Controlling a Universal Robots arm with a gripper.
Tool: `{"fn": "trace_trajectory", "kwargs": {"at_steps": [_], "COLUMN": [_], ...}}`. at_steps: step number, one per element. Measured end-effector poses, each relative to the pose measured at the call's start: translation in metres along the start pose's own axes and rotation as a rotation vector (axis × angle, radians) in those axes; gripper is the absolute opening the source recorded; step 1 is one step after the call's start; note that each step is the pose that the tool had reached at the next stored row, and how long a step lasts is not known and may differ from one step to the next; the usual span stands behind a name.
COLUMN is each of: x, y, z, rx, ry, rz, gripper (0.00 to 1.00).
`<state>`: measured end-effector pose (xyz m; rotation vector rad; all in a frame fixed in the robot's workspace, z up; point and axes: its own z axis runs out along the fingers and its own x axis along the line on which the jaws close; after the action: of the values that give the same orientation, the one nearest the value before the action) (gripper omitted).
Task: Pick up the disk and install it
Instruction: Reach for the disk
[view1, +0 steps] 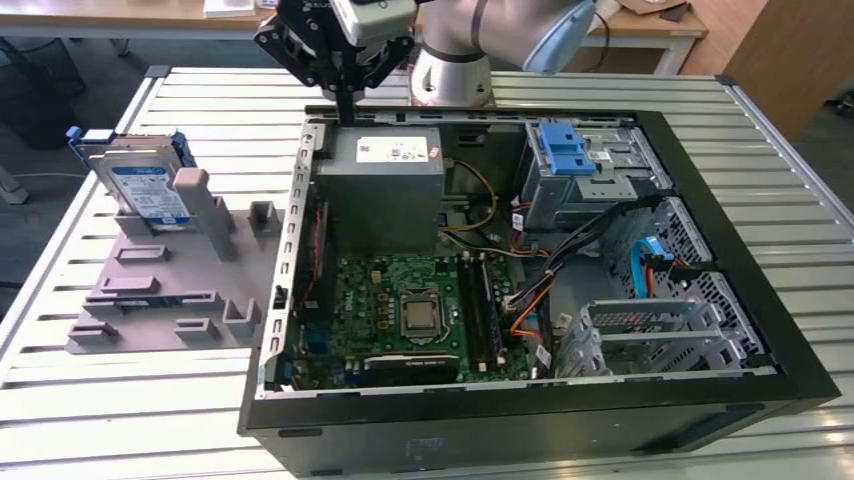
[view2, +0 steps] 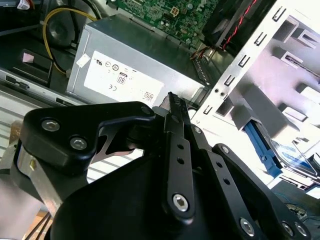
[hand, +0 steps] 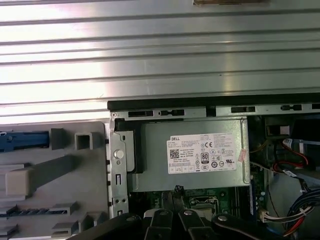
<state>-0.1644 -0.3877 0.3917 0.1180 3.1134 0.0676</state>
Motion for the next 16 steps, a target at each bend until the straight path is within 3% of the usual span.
{"fn": "trace_trajectory", "kwargs": {"at_steps": [16], "x": [0.0194], "y": [0.0023], "z": [0.0005], "rx": [0.0001], "ry": [0.0001], "rz": [0.000], "gripper": [0.11]}}
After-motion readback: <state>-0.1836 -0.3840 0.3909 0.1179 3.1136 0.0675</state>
